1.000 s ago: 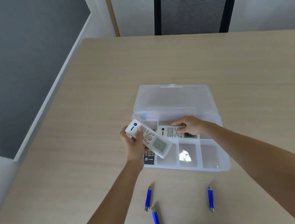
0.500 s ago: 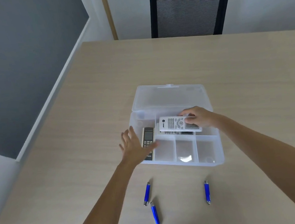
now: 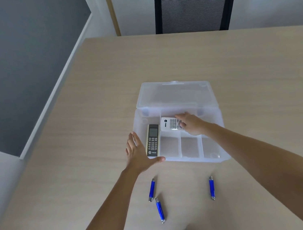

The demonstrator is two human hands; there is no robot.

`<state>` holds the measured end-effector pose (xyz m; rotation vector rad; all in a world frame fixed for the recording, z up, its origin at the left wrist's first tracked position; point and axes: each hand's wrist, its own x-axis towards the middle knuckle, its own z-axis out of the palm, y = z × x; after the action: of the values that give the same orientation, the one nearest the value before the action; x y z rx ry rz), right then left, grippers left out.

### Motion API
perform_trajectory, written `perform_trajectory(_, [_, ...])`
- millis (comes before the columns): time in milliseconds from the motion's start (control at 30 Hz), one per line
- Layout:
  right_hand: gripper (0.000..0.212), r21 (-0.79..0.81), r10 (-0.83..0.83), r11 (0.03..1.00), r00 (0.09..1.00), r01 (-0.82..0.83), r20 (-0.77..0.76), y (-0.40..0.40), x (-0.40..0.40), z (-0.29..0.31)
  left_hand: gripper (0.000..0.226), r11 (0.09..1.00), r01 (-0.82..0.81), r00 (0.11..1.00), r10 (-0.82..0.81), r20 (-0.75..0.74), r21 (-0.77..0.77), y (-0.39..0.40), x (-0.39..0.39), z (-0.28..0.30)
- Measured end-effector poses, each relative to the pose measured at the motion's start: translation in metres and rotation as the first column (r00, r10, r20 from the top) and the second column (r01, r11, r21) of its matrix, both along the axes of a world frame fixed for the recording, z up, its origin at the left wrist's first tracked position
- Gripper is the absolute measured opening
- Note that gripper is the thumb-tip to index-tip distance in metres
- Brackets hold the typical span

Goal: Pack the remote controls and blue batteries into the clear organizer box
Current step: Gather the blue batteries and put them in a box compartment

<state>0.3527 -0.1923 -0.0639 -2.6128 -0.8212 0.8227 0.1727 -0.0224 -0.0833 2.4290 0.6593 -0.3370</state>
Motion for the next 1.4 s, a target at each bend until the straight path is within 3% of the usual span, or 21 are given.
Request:
perform_trajectory(67, [0.045,0.145,-0.051,0.989,0.993,0.035,0.111,-0.007,-0.019,0.000,0.146,0.995,-0.084,0.988,0.090,0.126,-0.055,-0.004,-0.007,-0.005])
perform_trajectory(100, [0.044,0.286,-0.152,0.953,0.977,0.105,0.149,-0.014,-0.035,0.001,0.134,0.986,-0.150,0.957,0.161,0.240,-0.066,-0.007,-0.015,-0.008])
perform_trajectory(167, [0.026,0.538,-0.419,0.799,0.889,0.266,0.182,-0.037,-0.075,0.002,0.090,0.948,-0.319,0.846,0.282,0.453,0.005,-0.015,-0.035,-0.020])
perform_trajectory(233, [0.013,0.596,-0.558,0.717,0.811,0.363,0.177,-0.065,-0.120,-0.001,0.050,0.927,-0.375,0.867,0.342,0.364,0.022,-0.022,-0.053,-0.029])
perform_trajectory(333, [0.013,0.471,-0.588,0.745,0.798,0.472,0.132,-0.087,-0.175,-0.032,0.043,0.977,-0.204,0.973,0.209,-0.093,0.066,-0.029,-0.070,-0.044])
perform_trajectory(367, [0.015,0.392,-0.560,0.788,0.817,0.474,0.140,-0.089,-0.186,-0.046,0.041,0.986,-0.136,0.977,0.149,-0.152,0.095,-0.028,-0.072,-0.047])
perform_trajectory(467, [0.016,0.165,-0.405,0.910,0.899,0.379,0.165,-0.096,-0.191,-0.077,0.039,0.988,-0.144,0.981,0.149,-0.125,0.046,-0.027,-0.072,-0.044])
perform_trajectory(533, [0.015,0.062,-0.385,0.923,0.918,0.380,0.097,-0.101,-0.190,-0.072,0.040,0.986,-0.165,0.974,0.167,-0.150,0.029,-0.032,-0.079,-0.036])
perform_trajectory(633, [0.022,-0.052,-0.296,0.952,0.950,0.302,0.099,-0.112,-0.200,-0.058,0.045,0.997,-0.029,0.983,0.041,-0.180,0.070,-0.052,-0.108,-0.028])
perform_trajectory(700, [0.025,-0.037,-0.262,0.964,0.962,0.265,0.074,-0.117,-0.214,-0.048,0.046,0.997,0.051,0.977,-0.037,-0.212,0.062,-0.072,-0.131,-0.026])
perform_trajectory(767, [0.022,0.045,-0.222,0.974,0.974,0.224,-0.037,-0.117,-0.239,-0.040,0.054,1.000,-0.004,0.971,0.001,-0.238,-0.012,-0.083,-0.149,-0.026])
perform_trajectory(933, [0.025,0.104,-0.021,0.994,0.990,0.035,-0.137,-0.098,-0.317,-0.043,0.042,0.996,0.036,0.952,-0.007,-0.307,0.087,-0.070,-0.163,-0.033])
perform_trajectory(1033, [0.028,-0.028,0.036,0.999,0.985,-0.042,-0.171,-0.087,-0.348,-0.051,0.030,0.998,-0.025,0.951,0.008,-0.308,-0.054,-0.066,-0.167,-0.027])
perform_trajectory(1100, [0.031,-0.138,0.061,0.987,0.986,-0.083,-0.157,-0.087,-0.352,-0.048,0.014,0.969,-0.131,0.973,0.085,-0.212,-0.210,-0.064,-0.163,-0.017])
perform_trajectory(1167, [0.032,-0.200,0.064,0.975,0.986,-0.094,-0.152,-0.095,-0.343,-0.042,0.011,0.839,-0.304,0.951,0.237,-0.200,-0.452,-0.060,-0.153,-0.004])
perform_trajectory(1200, [0.028,-0.182,0.020,0.982,0.988,-0.048,-0.150,-0.100,-0.333,-0.037,0.011,0.753,-0.361,0.932,0.280,-0.229,-0.550,-0.057,-0.148,0.005])
perform_trajectory(1300, [0.010,0.082,-0.288,0.953,0.957,0.291,-0.039,-0.117,-0.285,-0.012,0.013,0.571,-0.401,0.913,0.313,-0.262,-0.716,-0.046,-0.133,0.037])
perform_trajectory(1367, [0.016,0.250,-0.483,0.858,0.871,0.449,0.092,-0.125,-0.241,0.005,0.015,0.520,-0.391,0.917,0.294,-0.271,-0.759,-0.040,-0.123,0.051])
perform_trajectory(1400, [0.018,0.301,-0.538,0.822,0.832,0.483,0.134,-0.126,-0.220,0.011,0.017,0.545,-0.378,0.923,0.280,-0.263,-0.749,-0.040,-0.119,0.055])
